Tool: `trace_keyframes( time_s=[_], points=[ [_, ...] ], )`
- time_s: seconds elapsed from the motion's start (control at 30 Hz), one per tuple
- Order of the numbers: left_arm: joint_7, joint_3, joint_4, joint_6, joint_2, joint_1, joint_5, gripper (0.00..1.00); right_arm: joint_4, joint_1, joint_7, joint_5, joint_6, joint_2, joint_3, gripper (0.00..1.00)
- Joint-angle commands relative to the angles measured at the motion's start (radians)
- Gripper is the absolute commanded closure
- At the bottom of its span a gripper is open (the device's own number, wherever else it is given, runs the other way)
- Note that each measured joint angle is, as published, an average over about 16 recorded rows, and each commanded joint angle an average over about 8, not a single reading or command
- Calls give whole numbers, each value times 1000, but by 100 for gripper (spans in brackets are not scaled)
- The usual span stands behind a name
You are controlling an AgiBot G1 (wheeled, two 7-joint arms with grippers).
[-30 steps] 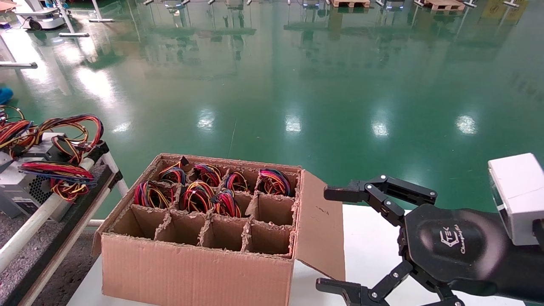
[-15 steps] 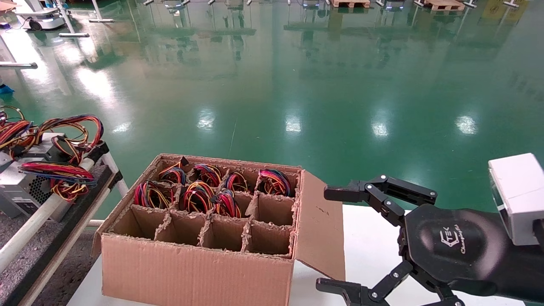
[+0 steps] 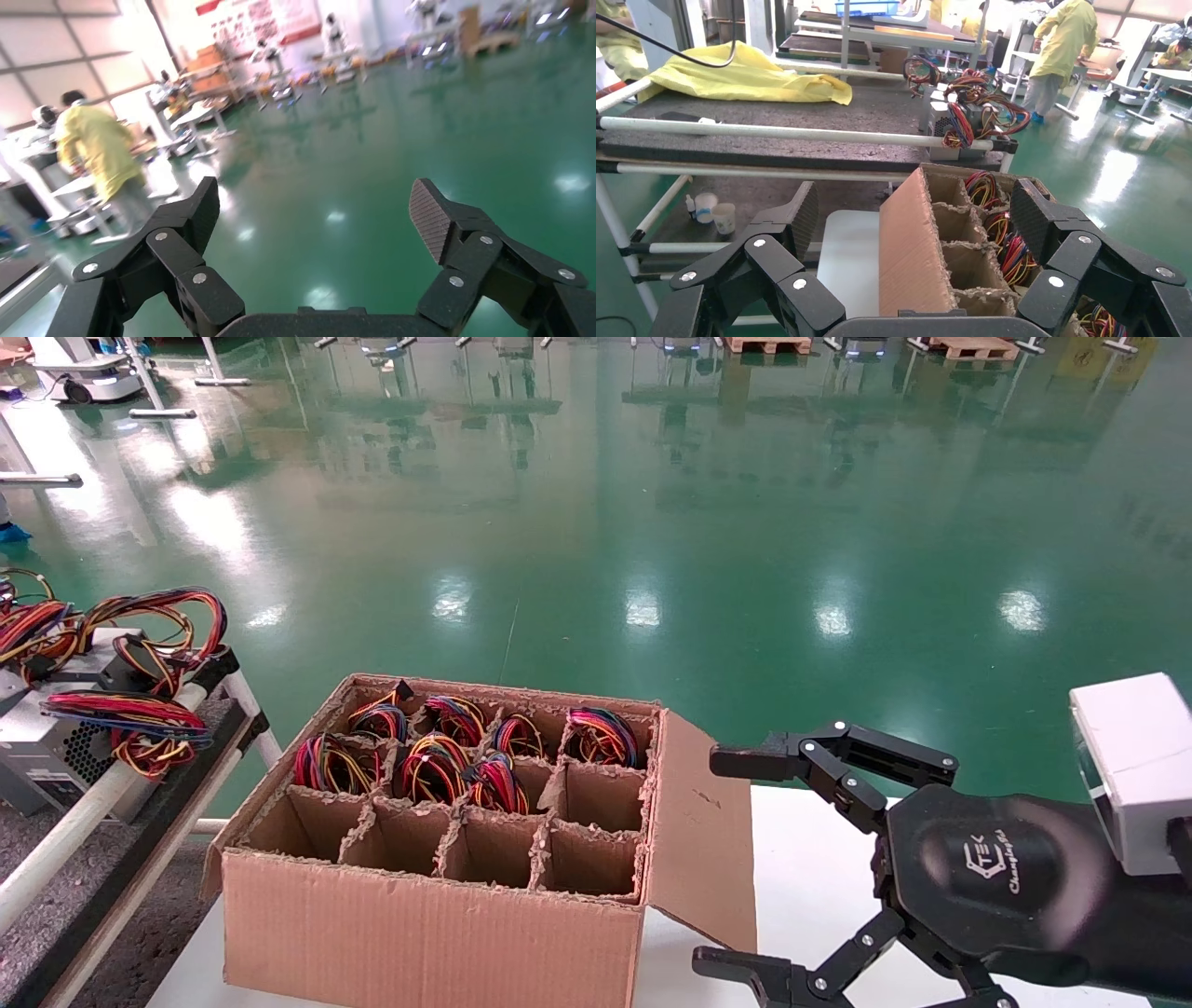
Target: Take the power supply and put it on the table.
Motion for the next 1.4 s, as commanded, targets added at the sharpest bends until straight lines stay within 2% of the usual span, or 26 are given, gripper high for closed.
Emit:
trace_keyframes(
  time_s=[0.03,0.3,0.43,1.4],
  points=[
    [-12,0,-2,3,21,-20,-1,0,0,0,0,0,0,0,0,0],
    [13,-5,-57,87,69,-75,-11,0,0,0,0,0,0,0,0,0],
    [20,-17,-108,124,66,-58,-29,0,0,0,0,1,0,0,0,0],
    [-263,-90,-655,519,-85,372,-181,0,-1,0,0,1,0,0,-1,0]
  ],
)
